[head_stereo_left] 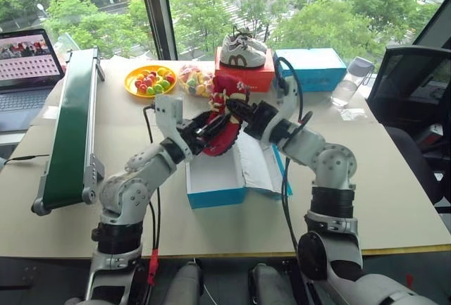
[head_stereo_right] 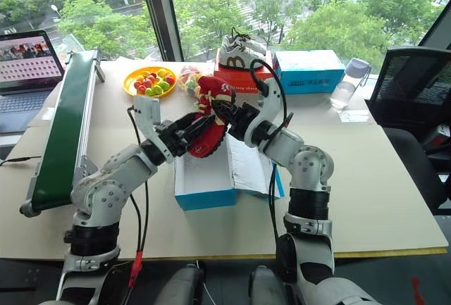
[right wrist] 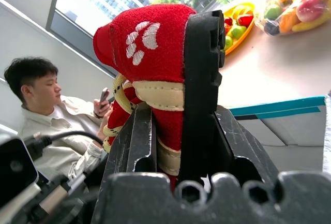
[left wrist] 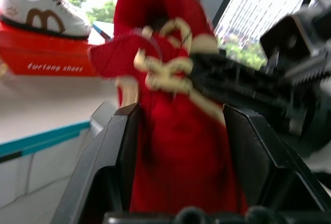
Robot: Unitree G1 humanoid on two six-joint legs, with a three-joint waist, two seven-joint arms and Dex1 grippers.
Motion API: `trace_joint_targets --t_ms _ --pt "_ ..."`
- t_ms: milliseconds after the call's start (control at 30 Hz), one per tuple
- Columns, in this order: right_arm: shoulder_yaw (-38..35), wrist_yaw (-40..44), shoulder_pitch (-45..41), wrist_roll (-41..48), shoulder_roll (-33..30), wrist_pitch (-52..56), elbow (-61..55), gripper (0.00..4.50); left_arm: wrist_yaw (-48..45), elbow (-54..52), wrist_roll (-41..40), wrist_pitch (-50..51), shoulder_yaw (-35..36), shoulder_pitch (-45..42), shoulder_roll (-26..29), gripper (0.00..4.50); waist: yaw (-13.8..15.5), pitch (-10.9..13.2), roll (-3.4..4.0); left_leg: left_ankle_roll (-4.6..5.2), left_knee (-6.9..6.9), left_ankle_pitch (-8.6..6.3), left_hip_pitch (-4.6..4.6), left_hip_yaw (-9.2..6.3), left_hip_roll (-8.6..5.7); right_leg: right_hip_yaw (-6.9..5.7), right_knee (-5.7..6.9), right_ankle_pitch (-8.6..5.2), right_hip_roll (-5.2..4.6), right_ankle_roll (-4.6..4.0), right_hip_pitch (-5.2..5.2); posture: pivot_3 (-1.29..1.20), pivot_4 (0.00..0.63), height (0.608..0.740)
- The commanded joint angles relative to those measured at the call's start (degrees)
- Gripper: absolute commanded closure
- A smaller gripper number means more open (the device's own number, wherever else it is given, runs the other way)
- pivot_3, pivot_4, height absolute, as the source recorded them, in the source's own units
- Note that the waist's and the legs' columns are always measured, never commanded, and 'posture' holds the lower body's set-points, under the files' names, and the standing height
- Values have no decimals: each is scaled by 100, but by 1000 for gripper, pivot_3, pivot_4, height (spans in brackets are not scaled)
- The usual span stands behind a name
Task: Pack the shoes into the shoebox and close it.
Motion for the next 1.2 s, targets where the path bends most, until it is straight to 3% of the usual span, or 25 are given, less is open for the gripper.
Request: trace_joint_targets --t_ms 33,167,400,567,767,1067,1100,1200 --pt "214 580 -624 -249 -461 -39 568 3404 -561 -323 91 -188 333 573 581 1833 -2 5 8 0 -1 0 -1 2 0 3 1 0 0 0 -3 0 150 736" --pt "1117 1452 -1175 -918 -789 21 1612 3404 -922 -445 31 -325 764 1124 1043 1833 -25 9 14 0 -5 0 -8 18 10 16 1 -1 7 -5 -21 0 150 736" --pt "2647 2895 -1746 -2424 -811 -906 3320 3404 -749 -805 72 -304 796 1359 1013 1833 6 11 16 -1 -4 -1 -14 22 15 18 -9 1 12 -3 -21 0 150 736" --pt "2958 3191 -2004 -3224 -619 -1778 4571 3404 -519 -1074 66 -250 758 1484 862 1833 10 14 15 -1 -2 -1 -19 22 12 20 -11 8 11 -3 -24 0 150 736" --pt "2799 3111 -2152 -3714 -286 -2366 5485 3404 -399 -1217 58 -223 799 1568 860 1833 -12 13 15 -2 -3 -1 -4 25 20 30 -5 9 24 -6 -19 0 150 736" --pt "2354 3047 -2369 -3825 -8 -2344 5404 282 -342 -1182 51 -239 771 1437 878 1760 -10 14 16 -3 -4 -2 4 36 41 42 -3 14 45 -14 -20 0 150 736" --pt "2310 3036 -2407 -3821 -5 -2326 5303 44 -348 -1164 60 -248 768 1422 881 1760 -9 14 16 -3 -4 -2 4 37 43 43 -4 14 48 -14 -21 0 150 736" --pt "2256 3022 -2479 -3824 -7 -2248 4942 44 -360 -1083 105 -294 773 1378 881 1760 -12 14 17 -3 -4 -2 4 47 48 50 -3 16 53 -17 -24 0 150 736"
